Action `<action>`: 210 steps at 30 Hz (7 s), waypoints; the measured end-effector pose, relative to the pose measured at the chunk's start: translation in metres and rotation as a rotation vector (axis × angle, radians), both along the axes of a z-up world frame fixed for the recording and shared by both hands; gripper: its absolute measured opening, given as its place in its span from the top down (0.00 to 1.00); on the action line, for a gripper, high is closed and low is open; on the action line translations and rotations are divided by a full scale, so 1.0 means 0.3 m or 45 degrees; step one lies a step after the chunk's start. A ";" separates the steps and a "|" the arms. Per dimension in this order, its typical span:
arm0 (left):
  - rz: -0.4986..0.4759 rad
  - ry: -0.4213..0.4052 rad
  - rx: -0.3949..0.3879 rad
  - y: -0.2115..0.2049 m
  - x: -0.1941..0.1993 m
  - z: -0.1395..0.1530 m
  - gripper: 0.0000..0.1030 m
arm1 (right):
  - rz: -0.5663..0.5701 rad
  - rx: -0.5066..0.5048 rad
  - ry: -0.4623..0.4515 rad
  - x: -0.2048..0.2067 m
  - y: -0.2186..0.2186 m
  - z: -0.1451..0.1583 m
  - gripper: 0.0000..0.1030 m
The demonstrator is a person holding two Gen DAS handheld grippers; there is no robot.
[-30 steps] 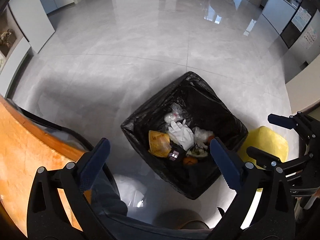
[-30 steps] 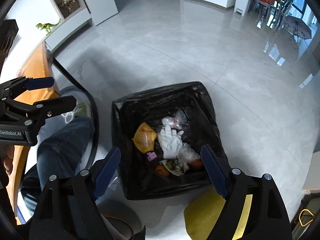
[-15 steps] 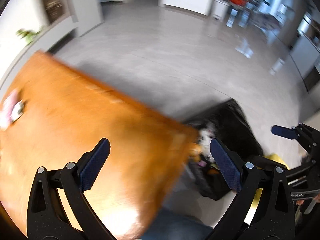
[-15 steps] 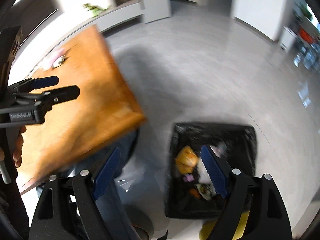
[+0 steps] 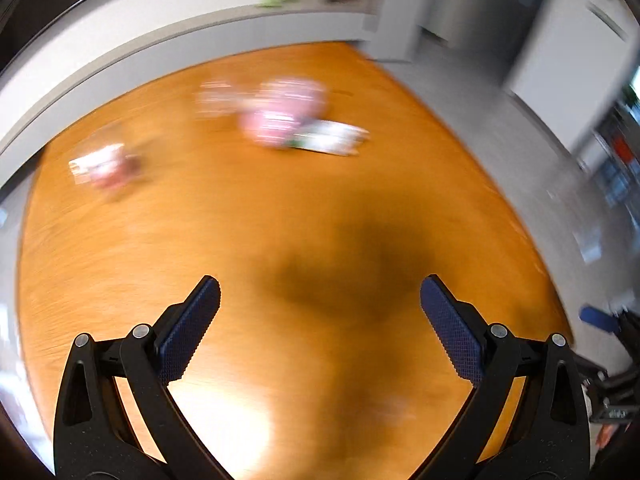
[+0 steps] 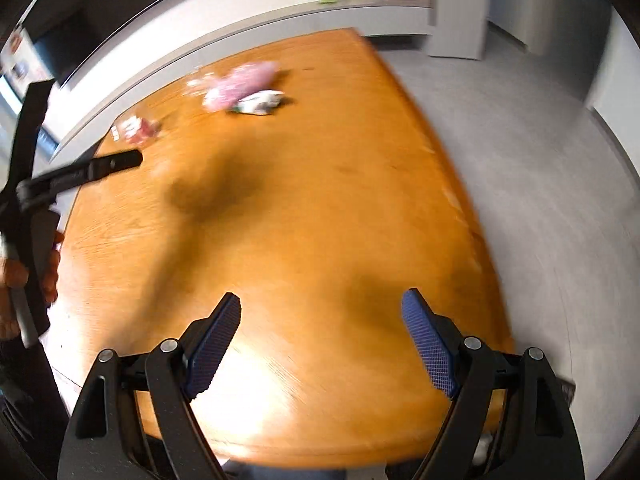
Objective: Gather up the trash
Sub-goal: 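Move both tools back over the table, then grasp the clear jar with the left tool while the right tool grasps the pink bag, then lift the jar with the left tool while the right tool lifts the bag, then carry the jar and bag over the black bin and open both tools, then move both tools back over the table, then grasp the medicine sachet with the left tool while the right tool grasps the pink block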
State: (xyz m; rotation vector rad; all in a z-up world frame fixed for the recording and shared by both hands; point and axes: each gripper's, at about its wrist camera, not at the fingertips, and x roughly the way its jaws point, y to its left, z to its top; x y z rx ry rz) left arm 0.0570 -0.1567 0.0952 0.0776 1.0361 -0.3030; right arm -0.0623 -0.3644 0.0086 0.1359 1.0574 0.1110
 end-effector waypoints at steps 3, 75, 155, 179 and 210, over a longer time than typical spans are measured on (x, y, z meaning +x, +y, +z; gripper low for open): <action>0.176 -0.002 0.047 0.167 0.115 -0.003 0.06 | 0.082 0.000 0.004 0.074 0.101 0.005 0.19; 0.024 -0.510 0.657 0.336 0.213 -0.016 0.40 | 0.063 -0.052 -0.022 0.805 0.407 0.052 0.70; -1.381 -0.316 0.329 -1.317 -1.035 -0.295 0.06 | -1.008 -0.052 0.062 -1.058 -0.934 -0.318 0.25; -0.891 -0.308 0.175 -0.871 -0.608 0.001 0.06 | -0.510 -0.103 -0.065 -0.628 -0.599 -0.092 0.25; -0.097 0.049 0.096 -0.238 0.474 -0.131 0.06 | -0.115 -0.143 0.112 -0.053 -0.298 -0.252 0.60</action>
